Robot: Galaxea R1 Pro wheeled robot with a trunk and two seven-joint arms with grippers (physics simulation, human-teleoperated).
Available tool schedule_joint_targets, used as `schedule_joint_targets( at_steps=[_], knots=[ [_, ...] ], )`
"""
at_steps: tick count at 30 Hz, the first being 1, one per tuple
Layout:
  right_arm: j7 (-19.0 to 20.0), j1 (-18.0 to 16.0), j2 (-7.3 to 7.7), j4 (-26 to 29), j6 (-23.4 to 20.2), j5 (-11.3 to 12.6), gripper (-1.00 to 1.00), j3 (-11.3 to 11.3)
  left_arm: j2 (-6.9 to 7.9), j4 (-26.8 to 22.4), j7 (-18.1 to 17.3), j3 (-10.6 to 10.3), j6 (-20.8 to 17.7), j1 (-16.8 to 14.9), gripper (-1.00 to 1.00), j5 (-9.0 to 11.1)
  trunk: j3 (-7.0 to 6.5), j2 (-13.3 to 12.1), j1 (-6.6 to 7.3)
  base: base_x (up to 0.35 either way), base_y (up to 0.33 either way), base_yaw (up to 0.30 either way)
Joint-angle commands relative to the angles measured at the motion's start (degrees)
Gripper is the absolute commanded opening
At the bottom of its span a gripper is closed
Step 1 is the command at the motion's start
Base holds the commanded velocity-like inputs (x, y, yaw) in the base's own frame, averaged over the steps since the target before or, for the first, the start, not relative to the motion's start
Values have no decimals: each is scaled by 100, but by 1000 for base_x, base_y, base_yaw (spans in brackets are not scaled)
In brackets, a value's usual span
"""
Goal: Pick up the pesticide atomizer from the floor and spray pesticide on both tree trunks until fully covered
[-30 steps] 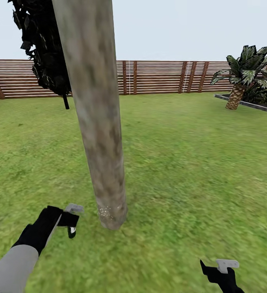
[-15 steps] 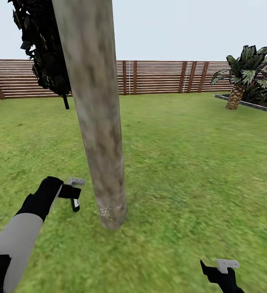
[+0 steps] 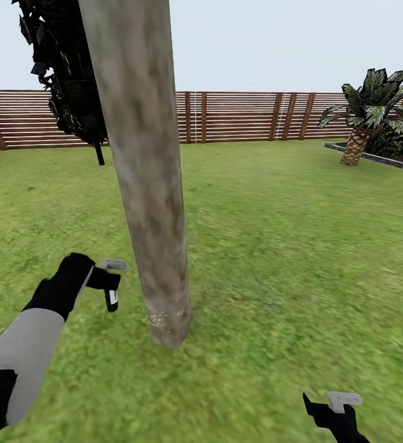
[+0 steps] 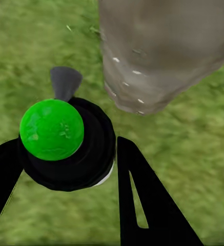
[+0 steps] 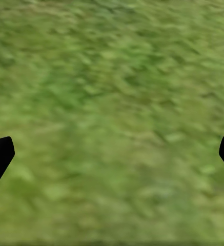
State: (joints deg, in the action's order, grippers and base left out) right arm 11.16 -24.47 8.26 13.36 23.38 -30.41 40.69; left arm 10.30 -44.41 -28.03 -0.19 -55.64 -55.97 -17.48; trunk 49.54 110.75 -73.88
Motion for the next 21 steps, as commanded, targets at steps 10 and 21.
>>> schedule_joint_targets(
  at_steps=[10, 21],
  knots=[
    [7, 4, 0, 0, 0, 0, 100, 0, -56, 90, -20, -451, 200, 667, -100, -1, 0, 0, 0, 0, 0, 0],
    [14, 36, 0, 0, 0, 0, 100, 0, -107, 369, -35, -1047, 732, 1383, -100, 16, 0, 0, 0, 0, 0, 0]
  ],
)
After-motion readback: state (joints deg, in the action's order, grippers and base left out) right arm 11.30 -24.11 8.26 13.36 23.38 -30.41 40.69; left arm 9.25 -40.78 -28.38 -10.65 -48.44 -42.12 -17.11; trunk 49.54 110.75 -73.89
